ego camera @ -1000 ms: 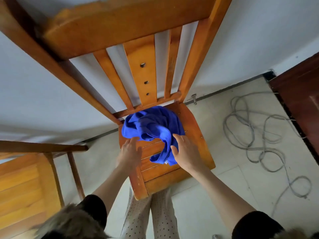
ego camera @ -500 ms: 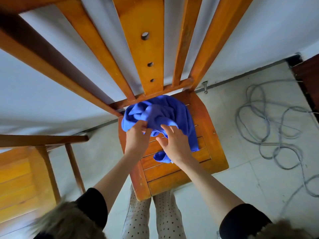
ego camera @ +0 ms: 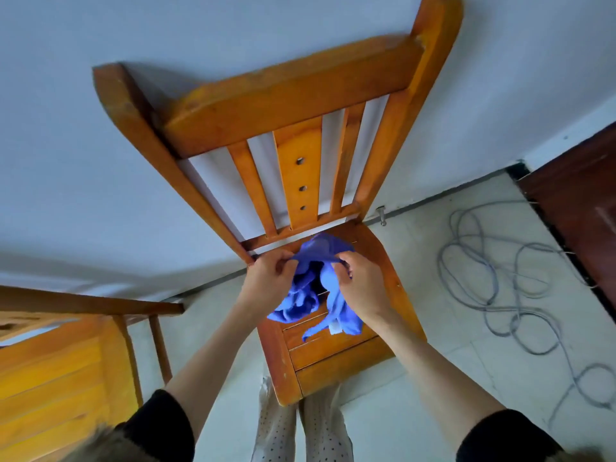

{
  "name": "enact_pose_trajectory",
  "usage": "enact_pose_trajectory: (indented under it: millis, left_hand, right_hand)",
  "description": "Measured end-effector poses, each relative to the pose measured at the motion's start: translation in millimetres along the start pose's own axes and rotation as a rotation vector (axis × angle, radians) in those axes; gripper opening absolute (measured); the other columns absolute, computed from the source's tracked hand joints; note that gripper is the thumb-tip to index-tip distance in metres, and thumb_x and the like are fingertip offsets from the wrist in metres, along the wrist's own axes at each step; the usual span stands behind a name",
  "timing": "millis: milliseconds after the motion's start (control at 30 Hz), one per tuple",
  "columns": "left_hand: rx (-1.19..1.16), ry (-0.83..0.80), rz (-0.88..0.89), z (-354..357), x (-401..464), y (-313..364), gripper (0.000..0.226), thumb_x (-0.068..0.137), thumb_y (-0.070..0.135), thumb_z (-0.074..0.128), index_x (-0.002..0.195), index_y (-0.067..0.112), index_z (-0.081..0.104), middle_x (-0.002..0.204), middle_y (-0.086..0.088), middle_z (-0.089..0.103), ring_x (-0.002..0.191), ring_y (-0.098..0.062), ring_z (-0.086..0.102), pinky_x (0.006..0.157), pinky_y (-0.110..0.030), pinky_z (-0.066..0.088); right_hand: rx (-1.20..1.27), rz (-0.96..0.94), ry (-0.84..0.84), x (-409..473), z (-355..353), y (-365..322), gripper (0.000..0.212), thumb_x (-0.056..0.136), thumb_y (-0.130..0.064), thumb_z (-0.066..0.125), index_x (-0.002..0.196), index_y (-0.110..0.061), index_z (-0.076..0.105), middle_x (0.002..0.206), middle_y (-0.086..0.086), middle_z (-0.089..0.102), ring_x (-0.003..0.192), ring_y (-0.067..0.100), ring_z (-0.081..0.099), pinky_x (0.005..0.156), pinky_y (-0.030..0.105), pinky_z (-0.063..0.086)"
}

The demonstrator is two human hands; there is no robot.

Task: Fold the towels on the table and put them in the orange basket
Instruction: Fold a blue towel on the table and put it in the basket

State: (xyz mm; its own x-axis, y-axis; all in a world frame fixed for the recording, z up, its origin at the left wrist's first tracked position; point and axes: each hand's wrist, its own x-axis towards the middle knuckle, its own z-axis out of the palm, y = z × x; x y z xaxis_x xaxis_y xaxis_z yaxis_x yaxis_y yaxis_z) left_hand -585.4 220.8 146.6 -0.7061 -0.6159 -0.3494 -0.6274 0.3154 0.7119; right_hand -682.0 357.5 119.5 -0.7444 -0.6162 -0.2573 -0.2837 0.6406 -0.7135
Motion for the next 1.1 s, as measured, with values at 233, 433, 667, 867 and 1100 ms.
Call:
enact_pose_trajectory:
  millis: [233, 433, 667, 867, 1100]
  left_hand:
    - [0.149, 0.005, 0.170, -96, -35, 61, 0.012, 0.090, 0.022, 0.059, 0.090, 0.011, 0.065, 0.083, -0.003, 0.062, 0.076, -0.017, 0.055, 0.060, -0.015, 0.034]
    - [0.170, 0.091, 0.250, -172, -76, 93, 0.033, 0.087, 0.034, 0.062, 0.059, 0.024, 0.048, 0.056, 0.014, 0.050, 0.055, -0.002, 0.046, 0.053, -0.009, 0.037]
    - [0.148, 0.191, 0.177, -246, -144, 82, 0.020, 0.089, 0.026, 0.060, 0.071, 0.027, 0.053, 0.068, 0.008, 0.057, 0.065, -0.007, 0.050, 0.063, -0.021, 0.040]
    - [0.179, 0.423, 0.031, -271, -231, 47, 0.011, 0.096, 0.022, 0.050, 0.088, 0.021, 0.059, 0.079, 0.006, 0.061, 0.075, -0.011, 0.055, 0.061, -0.017, 0.038]
    - [0.062, 0.767, -0.222, -302, -358, -3, 0.030, 0.092, 0.039, 0.053, 0.069, 0.021, 0.051, 0.065, 0.004, 0.055, 0.058, -0.008, 0.049, 0.052, -0.016, 0.033]
  right_hand:
    - [0.107, -0.112, 0.102, -26, -90, -89, 0.007, 0.088, -0.009, 0.060, 0.092, -0.007, 0.066, 0.082, -0.004, 0.063, 0.075, 0.006, 0.055, 0.067, 0.000, 0.037]
    - [0.032, -0.310, 0.196, -50, -123, -167, 0.005, 0.085, -0.009, 0.064, 0.085, -0.010, 0.069, 0.081, -0.006, 0.056, 0.076, 0.011, 0.053, 0.069, 0.009, 0.037]
    - [-0.030, -0.505, 0.062, -61, -134, -251, 0.014, 0.091, -0.013, 0.056, 0.089, -0.018, 0.068, 0.081, -0.015, 0.058, 0.075, 0.000, 0.053, 0.065, 0.003, 0.038]
    - [-0.045, -0.645, -0.248, -92, -113, -312, 0.013, 0.095, -0.013, 0.048, 0.093, -0.017, 0.061, 0.084, -0.012, 0.058, 0.078, 0.001, 0.052, 0.062, 0.005, 0.038]
    - [-0.016, -0.797, -0.518, -162, -54, -398, 0.013, 0.092, -0.012, 0.051, 0.096, -0.012, 0.064, 0.092, -0.003, 0.061, 0.087, 0.011, 0.054, 0.067, 0.012, 0.037]
